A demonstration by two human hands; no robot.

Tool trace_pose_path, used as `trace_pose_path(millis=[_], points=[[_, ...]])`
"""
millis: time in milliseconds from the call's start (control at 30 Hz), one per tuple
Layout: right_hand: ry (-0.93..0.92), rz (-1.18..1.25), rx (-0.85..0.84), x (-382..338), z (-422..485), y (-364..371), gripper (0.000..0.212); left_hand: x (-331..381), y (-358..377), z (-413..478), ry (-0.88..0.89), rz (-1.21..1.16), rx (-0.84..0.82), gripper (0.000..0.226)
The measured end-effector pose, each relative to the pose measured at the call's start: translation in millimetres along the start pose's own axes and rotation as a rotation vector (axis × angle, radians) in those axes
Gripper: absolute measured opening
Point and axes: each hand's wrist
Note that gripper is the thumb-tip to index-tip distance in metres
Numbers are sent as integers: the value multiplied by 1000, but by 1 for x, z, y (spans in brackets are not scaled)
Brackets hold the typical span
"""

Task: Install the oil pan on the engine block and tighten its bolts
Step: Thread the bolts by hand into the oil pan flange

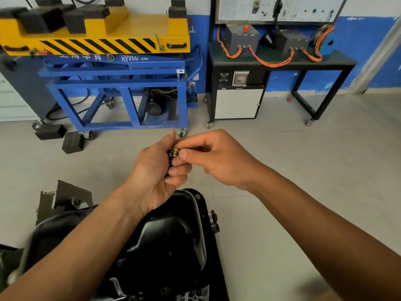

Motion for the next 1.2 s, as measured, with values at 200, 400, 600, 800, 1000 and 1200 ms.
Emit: trace_pose_path(millis=[200,400,600,800,1000,1200], points=[[41,-45,-69,-3,-8,-11,13,-12,2,-5,-1,29,-37,46],[-59,-120,4,-8,-16,-3,7,-15,3,-13,77,181,-8,46],[-241,-278,166,-4,-26,14,8,-19,2,-19,174,296,48,59],[-527,-485,355,8,-33,28,9,-24,4,-18,228,212,150,37],[-366,-155,329,11,-41,20,8,-29,9,-17,245,297,131,48],[-259,56,388,30,-43,6,17,-31,6,-11,402,514,219,39]])
Point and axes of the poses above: each hand's wrist, its own z-axis towards the middle knuckle, its own y-axis out of the palm, x = y × z, and after that the axes turned 5 degrees about -z, right-handed
